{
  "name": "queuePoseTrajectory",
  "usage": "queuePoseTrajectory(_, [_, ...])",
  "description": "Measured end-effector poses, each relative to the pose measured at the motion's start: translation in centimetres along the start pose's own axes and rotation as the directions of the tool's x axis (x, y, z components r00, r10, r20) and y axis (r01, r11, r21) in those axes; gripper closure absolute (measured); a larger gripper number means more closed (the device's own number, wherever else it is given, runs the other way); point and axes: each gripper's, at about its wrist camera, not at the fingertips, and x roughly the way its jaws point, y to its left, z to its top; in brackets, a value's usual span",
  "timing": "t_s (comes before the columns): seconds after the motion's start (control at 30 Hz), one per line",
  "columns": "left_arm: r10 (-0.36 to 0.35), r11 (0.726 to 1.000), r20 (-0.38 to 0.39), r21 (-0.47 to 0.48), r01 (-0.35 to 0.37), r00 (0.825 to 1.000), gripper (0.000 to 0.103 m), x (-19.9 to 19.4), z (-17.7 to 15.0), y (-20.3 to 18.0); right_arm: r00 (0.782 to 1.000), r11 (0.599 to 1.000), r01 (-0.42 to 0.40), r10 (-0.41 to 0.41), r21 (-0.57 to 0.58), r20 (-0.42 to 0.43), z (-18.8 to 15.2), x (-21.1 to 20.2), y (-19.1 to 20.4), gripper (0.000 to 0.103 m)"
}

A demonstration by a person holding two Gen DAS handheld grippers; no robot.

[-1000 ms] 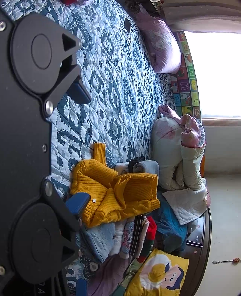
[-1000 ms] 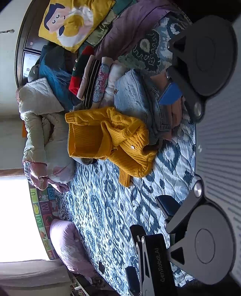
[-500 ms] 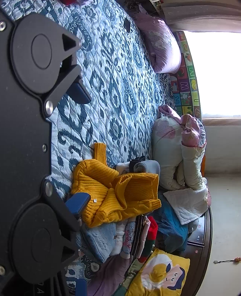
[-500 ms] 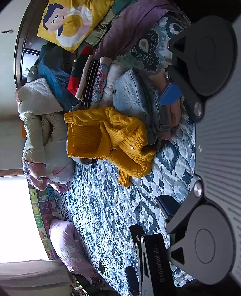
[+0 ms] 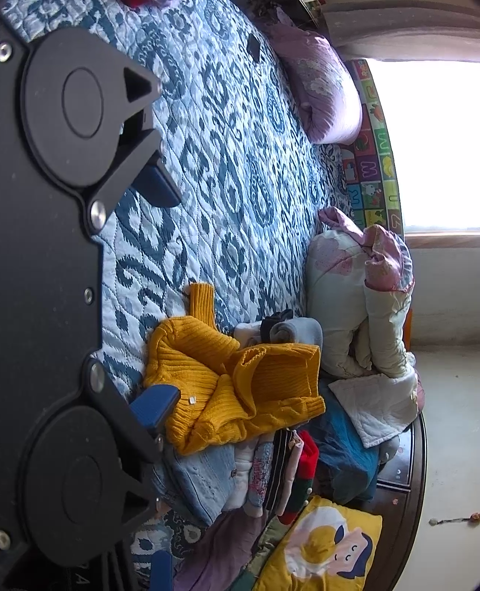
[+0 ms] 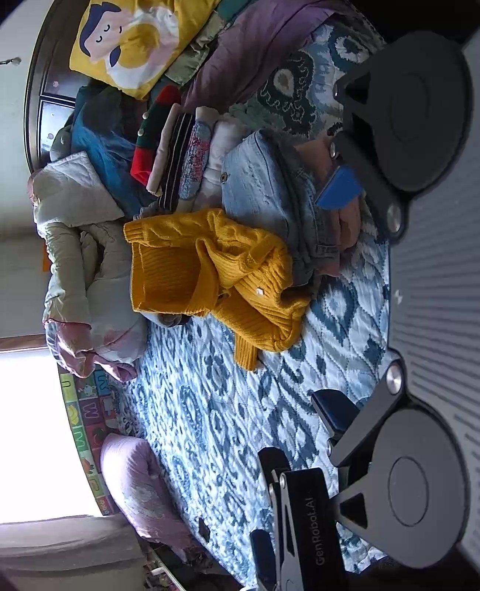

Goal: Fold clothes
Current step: 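Reach both grippers to the yellow sweater's hem and close on it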

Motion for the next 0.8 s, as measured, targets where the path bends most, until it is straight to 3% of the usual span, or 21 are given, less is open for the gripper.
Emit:
queuePoseTrajectory(0.3, [-0.067, 0.997, -0.012, -0.044, 0.066, 0.998, 0.0, 3.0, 0.5, 0.3, 0.994, 0.993, -0.059, 0.049, 0.102, 0.094, 1.2, 1.4, -2.9, 0.0])
queuePoseTrajectory(0.5, [-0.055, 0.998, -0.025, 0.021, 0.055, 0.998, 0.0, 6.7, 0.4, -0.7, 0.981, 0.981, -0.114, 0.086, 0.156, 0.175, 1.4, 4.0, -5.0, 0.0])
queuePoseTrajectory(0.6, [-0.04, 0.998, -0.081, 0.037, 0.043, 0.996, 0.0, 9.3, 0.8, -0.8, 0.978, 0.986, -0.125, 0.104, 0.109, 0.18, 1.4, 5.6, -5.1, 0.0])
queuePoseTrajectory(0.67, [-0.034, 0.999, -0.099, -0.009, 0.033, 0.994, 0.0, 11.1, 0.9, -0.4, 0.983, 0.993, -0.096, 0.085, 0.063, 0.165, 1.7, 6.8, -4.9, 0.0])
queuePoseTrajectory(0.8, [-0.087, 0.993, -0.13, -0.09, 0.076, 0.988, 0.0, 14.6, 0.7, 0.2, 0.986, 0.998, -0.047, 0.041, 0.038, 0.164, 2.1, 9.1, -5.4, 0.0])
